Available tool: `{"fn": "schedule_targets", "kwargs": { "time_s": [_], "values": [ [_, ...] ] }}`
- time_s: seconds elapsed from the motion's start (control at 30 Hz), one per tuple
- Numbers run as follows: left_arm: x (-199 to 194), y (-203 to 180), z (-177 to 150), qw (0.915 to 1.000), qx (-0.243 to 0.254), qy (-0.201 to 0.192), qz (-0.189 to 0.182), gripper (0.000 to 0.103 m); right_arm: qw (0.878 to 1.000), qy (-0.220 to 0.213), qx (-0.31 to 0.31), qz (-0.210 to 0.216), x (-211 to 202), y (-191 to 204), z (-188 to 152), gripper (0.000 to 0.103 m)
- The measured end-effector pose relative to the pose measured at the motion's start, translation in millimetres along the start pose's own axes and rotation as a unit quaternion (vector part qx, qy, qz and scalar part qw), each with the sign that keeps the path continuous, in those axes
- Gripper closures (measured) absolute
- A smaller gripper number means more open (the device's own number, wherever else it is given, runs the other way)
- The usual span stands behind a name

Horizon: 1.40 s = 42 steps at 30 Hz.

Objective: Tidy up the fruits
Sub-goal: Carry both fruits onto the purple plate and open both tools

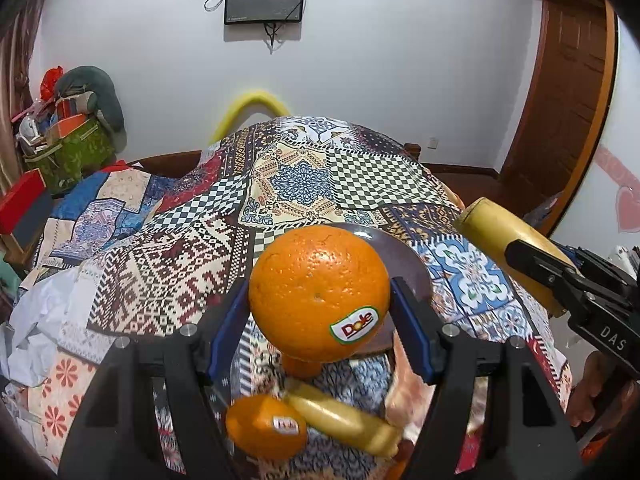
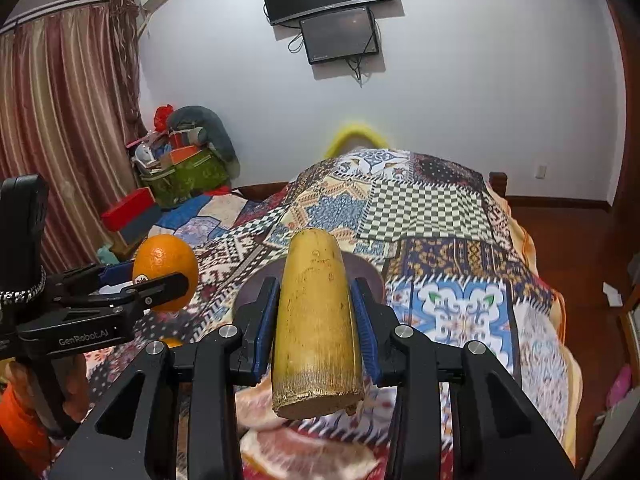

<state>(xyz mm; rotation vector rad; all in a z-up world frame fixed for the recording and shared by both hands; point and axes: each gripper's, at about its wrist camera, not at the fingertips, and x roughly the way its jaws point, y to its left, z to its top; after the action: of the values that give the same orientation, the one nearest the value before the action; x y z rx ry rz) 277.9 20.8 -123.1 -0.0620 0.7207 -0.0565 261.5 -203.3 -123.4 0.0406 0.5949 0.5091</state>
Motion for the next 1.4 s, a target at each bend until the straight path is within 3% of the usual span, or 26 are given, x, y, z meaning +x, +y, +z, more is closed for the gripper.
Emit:
{"fn": "schedule_targets", "kwargs": {
  "time_s": [0.33,0.77,1.0,1.17,1.4],
  "values": [
    [56.2,10.3,17.3,0.9995,-0.002,0.03,0.011,0.034,1.0,0.012,-0.013,-0.009,49.5,-10.2,16.5,0.069],
    [121.7,7.9,19.6,0.993,0.022,0.116,0.005,0.034,0.996,0.088,-0.02,-0.006,116.8,-24.5,10.9,0.069],
    [139.1,3.3,18.6,0.9873,0.035,0.155,-0.005,0.034,0.991,0.13,-0.033,-0.005,146.5,-28.9,8.3,0.069],
    [155.0,13.0,15.7,0.9806,0.016,0.195,-0.006,0.034,0.987,0.153,-0.045,-0.017,159.3,-30.8,2.1,0.069],
    [154.3,15.3,18.3,0.9804,0.005,0.196,-0.019,0.034,0.985,0.17,-0.041,-0.01,164.6,-32.4,-0.5,0.069]
  ]
}}
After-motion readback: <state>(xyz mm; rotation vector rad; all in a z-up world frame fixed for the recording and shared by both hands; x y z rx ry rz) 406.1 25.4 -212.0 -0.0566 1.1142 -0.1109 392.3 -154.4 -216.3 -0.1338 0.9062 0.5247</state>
